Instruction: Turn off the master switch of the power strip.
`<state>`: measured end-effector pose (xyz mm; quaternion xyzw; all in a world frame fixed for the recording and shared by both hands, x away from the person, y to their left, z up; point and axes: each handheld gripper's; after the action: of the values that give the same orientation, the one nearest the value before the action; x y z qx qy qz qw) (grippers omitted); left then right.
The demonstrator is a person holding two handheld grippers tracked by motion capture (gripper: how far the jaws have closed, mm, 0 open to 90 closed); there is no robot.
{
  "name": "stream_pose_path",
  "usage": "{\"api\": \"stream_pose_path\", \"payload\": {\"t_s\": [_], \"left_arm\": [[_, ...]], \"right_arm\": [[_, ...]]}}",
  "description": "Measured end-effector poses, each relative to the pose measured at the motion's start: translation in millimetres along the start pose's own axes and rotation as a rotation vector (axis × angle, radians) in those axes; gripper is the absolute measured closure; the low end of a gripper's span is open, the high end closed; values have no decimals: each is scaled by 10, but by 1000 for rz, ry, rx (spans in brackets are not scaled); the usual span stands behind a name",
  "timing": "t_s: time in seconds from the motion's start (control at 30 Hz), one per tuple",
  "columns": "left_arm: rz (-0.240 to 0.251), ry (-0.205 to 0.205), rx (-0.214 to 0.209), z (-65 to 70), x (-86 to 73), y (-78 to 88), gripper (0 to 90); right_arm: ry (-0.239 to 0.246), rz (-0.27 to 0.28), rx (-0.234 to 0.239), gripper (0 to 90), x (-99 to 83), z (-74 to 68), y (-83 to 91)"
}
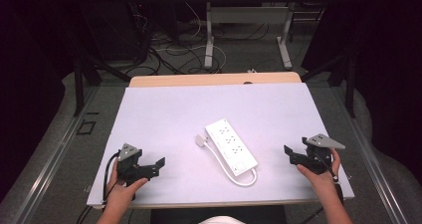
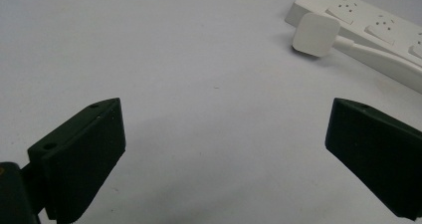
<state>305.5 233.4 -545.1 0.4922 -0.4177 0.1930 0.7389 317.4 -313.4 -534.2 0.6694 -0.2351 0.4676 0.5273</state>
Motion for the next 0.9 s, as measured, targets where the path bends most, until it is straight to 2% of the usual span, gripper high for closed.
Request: {"api": "stream_pose_path", "payload": {"t_s": [0.27,0.43,0.53,0.57,0.67,0.73,0.77,0.9], "left_arm": [[2,-5,8,4,-8,-4,25],[2,-1,11,-5,-21,15,26],[4,2,13,-6,-24,19,26],[3,7,14,-5,-25,22,26],[2,2,18,-4,-26,20,27],[0,-4,19,-5,-25,19,27],[-3,-4,19,-4,-24,20,27],[-3,-4,19,-2,-25,19,28]], "right_arm": [[5,3,31,303,-6,-37,-26],[4,-26,44,341,12,-71,-33],[3,-36,36,347,42,-88,-26],[-3,-44,48,354,56,-96,-20],[20,-64,57,357,100,-116,-13],[18,-87,57,357,131,-147,1],[18,-96,76,357,145,-157,0],[38,-114,64,360,192,-204,11]]}}
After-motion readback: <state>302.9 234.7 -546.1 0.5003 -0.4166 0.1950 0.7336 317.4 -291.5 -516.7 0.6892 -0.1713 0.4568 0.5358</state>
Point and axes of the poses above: each handheld gripper's, and its own axes: y roughly backward along the jaws, x roughly out of its top, z roughly to its right, and after that the axes turned 1 degree about x, right-handed
